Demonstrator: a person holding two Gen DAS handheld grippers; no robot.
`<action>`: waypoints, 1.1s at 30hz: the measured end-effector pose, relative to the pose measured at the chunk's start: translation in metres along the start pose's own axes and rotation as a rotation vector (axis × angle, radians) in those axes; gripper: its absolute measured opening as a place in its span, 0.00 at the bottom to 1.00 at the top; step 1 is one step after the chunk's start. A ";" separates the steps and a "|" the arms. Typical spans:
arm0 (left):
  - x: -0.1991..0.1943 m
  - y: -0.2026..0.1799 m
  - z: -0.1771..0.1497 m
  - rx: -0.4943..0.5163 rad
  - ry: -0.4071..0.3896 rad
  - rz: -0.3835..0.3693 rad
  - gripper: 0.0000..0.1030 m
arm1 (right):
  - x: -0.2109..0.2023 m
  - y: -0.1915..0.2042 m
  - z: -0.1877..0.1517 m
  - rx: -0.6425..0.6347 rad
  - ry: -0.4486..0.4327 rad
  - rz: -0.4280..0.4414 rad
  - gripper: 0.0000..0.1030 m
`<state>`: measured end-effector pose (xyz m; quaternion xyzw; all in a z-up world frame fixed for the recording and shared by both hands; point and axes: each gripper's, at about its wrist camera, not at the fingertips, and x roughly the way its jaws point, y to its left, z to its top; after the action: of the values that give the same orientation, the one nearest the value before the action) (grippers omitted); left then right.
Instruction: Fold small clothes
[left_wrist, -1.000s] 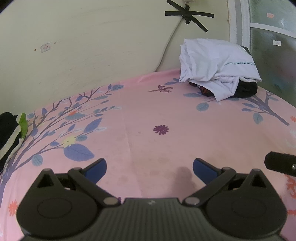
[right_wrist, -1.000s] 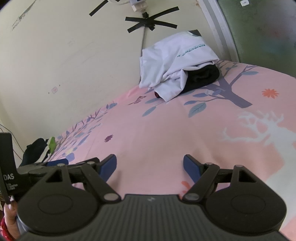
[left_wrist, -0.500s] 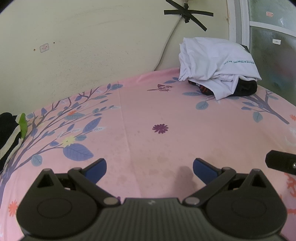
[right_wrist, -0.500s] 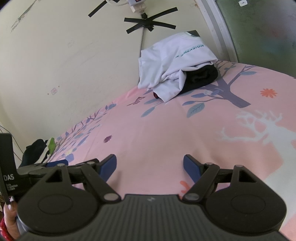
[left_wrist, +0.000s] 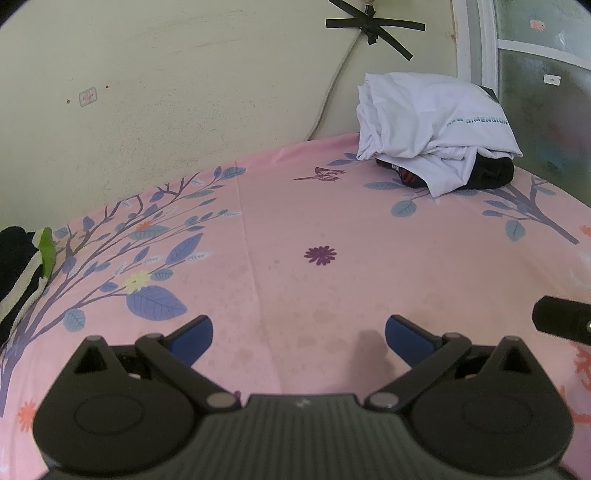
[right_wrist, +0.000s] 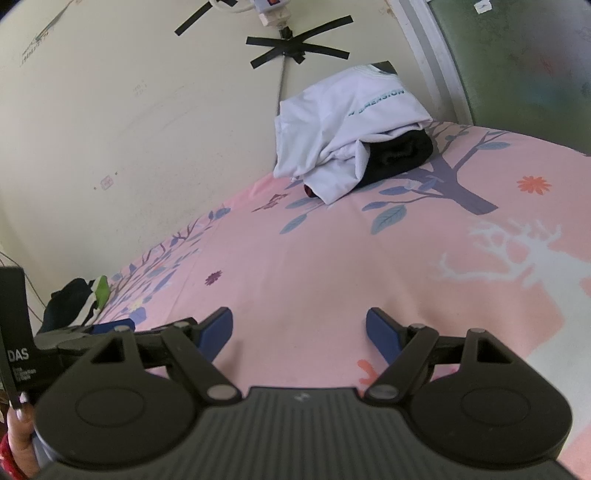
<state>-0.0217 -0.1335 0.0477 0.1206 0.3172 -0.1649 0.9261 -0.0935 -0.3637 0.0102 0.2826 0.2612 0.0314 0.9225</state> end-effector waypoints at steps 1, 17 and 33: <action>0.000 0.000 0.000 0.002 0.000 -0.001 1.00 | 0.000 0.000 0.000 0.000 0.000 -0.001 0.71; -0.001 0.000 0.000 0.022 0.000 0.000 1.00 | 0.000 -0.001 0.001 0.000 -0.001 0.000 0.71; 0.000 -0.002 -0.001 0.042 -0.003 0.011 1.00 | -0.002 -0.001 0.001 0.005 -0.009 -0.010 0.71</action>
<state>-0.0232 -0.1344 0.0467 0.1414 0.3117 -0.1668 0.9247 -0.0954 -0.3651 0.0114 0.2839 0.2583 0.0247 0.9231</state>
